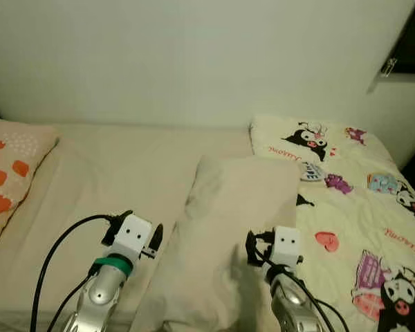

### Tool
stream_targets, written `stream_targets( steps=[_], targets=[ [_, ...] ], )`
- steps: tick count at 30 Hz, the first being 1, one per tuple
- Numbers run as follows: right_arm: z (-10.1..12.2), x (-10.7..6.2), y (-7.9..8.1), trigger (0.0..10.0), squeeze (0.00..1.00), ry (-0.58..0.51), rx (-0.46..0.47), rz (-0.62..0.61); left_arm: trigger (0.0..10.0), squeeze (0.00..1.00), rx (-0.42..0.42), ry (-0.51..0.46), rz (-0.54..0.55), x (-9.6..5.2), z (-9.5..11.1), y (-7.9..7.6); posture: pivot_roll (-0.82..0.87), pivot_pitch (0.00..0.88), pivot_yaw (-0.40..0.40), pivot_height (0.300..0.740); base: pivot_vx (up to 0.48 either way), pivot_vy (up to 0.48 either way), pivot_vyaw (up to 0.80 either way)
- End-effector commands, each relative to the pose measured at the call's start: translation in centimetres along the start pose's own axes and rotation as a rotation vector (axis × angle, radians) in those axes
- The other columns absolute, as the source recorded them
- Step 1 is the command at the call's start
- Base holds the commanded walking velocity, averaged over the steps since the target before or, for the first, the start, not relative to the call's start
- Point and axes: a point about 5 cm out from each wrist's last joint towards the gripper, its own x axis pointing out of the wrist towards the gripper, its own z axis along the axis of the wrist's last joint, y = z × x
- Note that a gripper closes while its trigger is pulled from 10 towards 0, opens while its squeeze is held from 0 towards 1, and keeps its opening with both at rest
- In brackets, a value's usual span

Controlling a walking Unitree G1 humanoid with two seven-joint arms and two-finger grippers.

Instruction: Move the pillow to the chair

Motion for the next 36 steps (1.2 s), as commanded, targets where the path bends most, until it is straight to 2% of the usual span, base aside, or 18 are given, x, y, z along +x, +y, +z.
stream_targets(
  steps=[1,9,16,18,22,29,36],
  targets=[
    [-0.5,-0.3,-0.4,10.0,0.0,0.012,0.016,-0.016,10.0,0.0,-0.002,0.036,0.009,-0.2,-0.7,0.0,0.04,0.029,0.034,0.645,0.0,0.0,0.0],
    [-0.5,-0.3,-0.3,10.0,0.0,0.01,0.022,-0.017,10.0,0.0,-0.101,0.095,0.129,-0.3,-1.6,1.0,0.04,0.032,0.036,0.62,0.0,0.0,0.0],
    [-0.5,-0.4,-0.3,10.0,0.0,0.007,0.023,-0.024,10.0,0.0,-0.114,0.102,0.157,-0.2,-1.9,1.3,0.03,0.037,0.043,0.62,0.0,0.0,0.0],
    [-0.2,-0.4,-0.8,10.0,0.0,-0.015,-0.01,-0.062,10.0,0.0,-0.117,0.106,0.162,0.0,-1.9,1.4,0.02,0.042,0.044,0.62,0.0,0.0,0.0],
    [0.0,-0.4,-0.8,10.0,0.0,-0.024,-0.023,-0.057,10.0,0.0,-0.107,0.098,0.183,0.1,-1.8,1.7,0.02,0.056,0.041,0.62,0.0,0.0,0.0],
    [0.4,-0.1,-0.6,10.0,0.0,-0.024,0.029,-0.024,10.0,0.0,-0.09,0.055,0.222,0.6,-1.3,2.9,0.02,0.077,0.036,0.62,0.0,0.0,0.0],
    [1.2,0.1,0.0,10.0,0.0,-0.059,0.052,-0.002,10.0,0.0,-0.138,0.012,0.211,0.5,-0.8,3.3,0.01,0.102,0.033,0.602,0.0,0.0,-0.06]
  ],
)
